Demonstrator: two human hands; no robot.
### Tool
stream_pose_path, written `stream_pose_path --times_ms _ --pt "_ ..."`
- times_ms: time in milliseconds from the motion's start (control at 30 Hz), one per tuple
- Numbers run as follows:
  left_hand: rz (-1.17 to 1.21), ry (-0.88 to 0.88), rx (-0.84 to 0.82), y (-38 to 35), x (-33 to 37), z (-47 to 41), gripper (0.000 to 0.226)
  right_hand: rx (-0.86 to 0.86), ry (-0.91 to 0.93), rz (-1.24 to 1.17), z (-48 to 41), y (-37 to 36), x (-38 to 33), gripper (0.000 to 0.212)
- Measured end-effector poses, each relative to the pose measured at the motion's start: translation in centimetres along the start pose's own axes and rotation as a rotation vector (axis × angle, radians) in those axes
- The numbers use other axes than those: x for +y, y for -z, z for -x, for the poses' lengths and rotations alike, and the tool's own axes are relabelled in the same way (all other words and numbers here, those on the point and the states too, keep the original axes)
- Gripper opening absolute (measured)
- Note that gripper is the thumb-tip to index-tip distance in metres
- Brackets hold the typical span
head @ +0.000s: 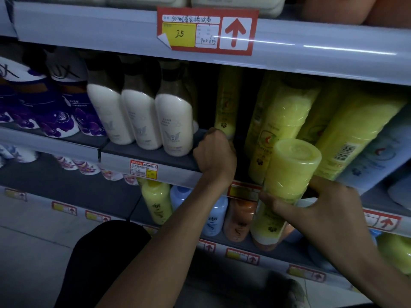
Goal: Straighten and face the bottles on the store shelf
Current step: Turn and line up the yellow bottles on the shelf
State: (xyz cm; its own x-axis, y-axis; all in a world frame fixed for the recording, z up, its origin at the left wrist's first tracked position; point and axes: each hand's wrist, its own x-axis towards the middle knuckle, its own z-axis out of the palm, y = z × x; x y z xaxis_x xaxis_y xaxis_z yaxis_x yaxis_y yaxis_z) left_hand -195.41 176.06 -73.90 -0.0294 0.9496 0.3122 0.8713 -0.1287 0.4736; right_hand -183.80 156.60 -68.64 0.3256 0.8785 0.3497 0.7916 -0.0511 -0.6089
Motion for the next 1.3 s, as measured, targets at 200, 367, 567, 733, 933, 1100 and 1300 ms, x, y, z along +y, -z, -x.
stream_pose_path --times_ms 200,367,567,733,933,1100,1300 --pt "0.014 -0.003 -0.083 1.3 0.0 0.8 0.031 -0.006 -0.024 0.022 0.1 0.4 0.0 0.036" --pt "0.073 -0.196 -0.005 3.7 -0.9 3.9 0.03 0.006 -0.039 0.018 0.2 1.6 0.5 0.037" --pt "0.417 -0.317 -0.213 4.0 0.0 8.0 0.039 0.022 -0.083 0.015 0.8 2.9 1.1 0.032" --pt "0.355 -0.368 -0.131 3.0 -0.6 7.7 0.048 0.045 -0.103 0.018 1.2 3.5 1.3 0.035" --pt "0.296 -0.341 -0.069 2.0 0.4 7.3 0.049 0.037 -0.091 0.022 1.3 3.6 1.1 0.04" --pt "0.319 -0.312 -0.034 1.9 0.0 7.6 0.05 0.021 -0.075 0.042 1.2 3.3 0.7 0.042" --pt "0.262 -0.257 0.062 2.6 -1.8 7.4 0.048 0.039 -0.052 0.058 1.0 3.0 0.4 0.037"
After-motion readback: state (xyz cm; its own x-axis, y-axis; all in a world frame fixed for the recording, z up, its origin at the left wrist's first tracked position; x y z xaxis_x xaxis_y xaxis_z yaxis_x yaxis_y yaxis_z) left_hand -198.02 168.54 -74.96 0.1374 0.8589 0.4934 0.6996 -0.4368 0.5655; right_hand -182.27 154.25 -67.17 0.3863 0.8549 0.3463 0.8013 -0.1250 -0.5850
